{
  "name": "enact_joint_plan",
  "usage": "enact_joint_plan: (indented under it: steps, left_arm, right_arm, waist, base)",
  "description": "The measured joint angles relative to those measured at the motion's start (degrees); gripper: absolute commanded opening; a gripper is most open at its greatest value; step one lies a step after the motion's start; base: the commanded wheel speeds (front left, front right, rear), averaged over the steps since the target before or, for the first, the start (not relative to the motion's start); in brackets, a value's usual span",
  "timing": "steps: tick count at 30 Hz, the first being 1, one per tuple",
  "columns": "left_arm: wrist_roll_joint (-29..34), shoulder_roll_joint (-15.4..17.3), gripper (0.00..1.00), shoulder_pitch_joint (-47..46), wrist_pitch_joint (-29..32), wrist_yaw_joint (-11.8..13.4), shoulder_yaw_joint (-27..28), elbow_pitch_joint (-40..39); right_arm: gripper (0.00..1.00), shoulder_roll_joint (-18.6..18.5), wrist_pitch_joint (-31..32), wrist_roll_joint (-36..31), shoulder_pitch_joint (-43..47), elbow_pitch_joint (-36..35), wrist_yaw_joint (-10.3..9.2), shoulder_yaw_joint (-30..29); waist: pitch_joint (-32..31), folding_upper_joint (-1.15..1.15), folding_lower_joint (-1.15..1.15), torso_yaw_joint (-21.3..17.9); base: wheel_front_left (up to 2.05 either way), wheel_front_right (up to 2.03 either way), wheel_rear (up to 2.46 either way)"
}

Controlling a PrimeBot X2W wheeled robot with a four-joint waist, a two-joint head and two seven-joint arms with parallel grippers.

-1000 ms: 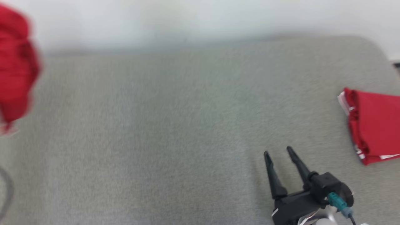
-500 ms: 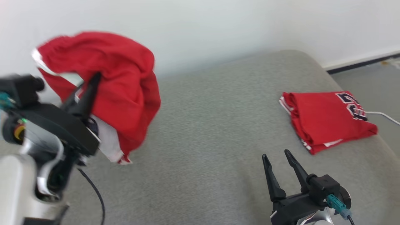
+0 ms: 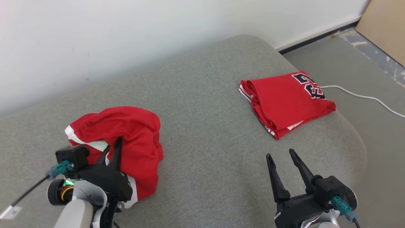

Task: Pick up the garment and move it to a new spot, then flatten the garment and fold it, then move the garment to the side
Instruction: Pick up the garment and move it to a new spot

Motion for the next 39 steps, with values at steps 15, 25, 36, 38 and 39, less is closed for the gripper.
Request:
enact_joint_plan:
  steps: [15,25,36,38,39]
  left_arm:
    - [-0.31,-4.55,1.00,3.80,-14.01,-0.65,0.05,10.29]
    - [3.76,-4.69,1.00,14.00,-19.07,0.33,5.15,-4.19]
    - [16.17,-6.25,1.00,33.23,-19.22,-2.21,13.17,-16.82]
    - [17.53,-6.06,1.00,35.07,-19.22,-2.64,14.37,-16.42]
    - [18.51,-6.13,1.00,35.91,-19.22,-2.72,14.99,-16.30]
  right_arm:
    - [1.00,0.07,-0.16,-2.24,2.49,0.59,0.00,-1.66]
    - [1.00,0.05,0.59,-3.13,5.21,-0.31,0.00,-3.59]
    - [1.00,0.07,0.64,-5.32,8.31,-0.58,0.00,-6.93]
    - [1.00,0.03,0.65,-5.32,8.37,-0.45,0.00,-6.95]
    - [1.00,0.04,0.65,-5.31,8.40,-0.32,0.00,-6.82]
  waist:
    - [-0.89,0.00,0.00,1.18]
    - [-4.37,0.00,0.00,8.60]
    - [-7.38,0.00,0.00,17.21]
    - [-7.81,0.00,0.00,18.31]
    - [-8.00,0.00,-0.01,18.80]
  base:
    - [0.00,0.00,0.00]
    - [0.00,0.00,0.00]
    - [0.00,0.00,0.00]
    - [0.00,0.00,0.00]
    - [0.00,0.00,0.00]
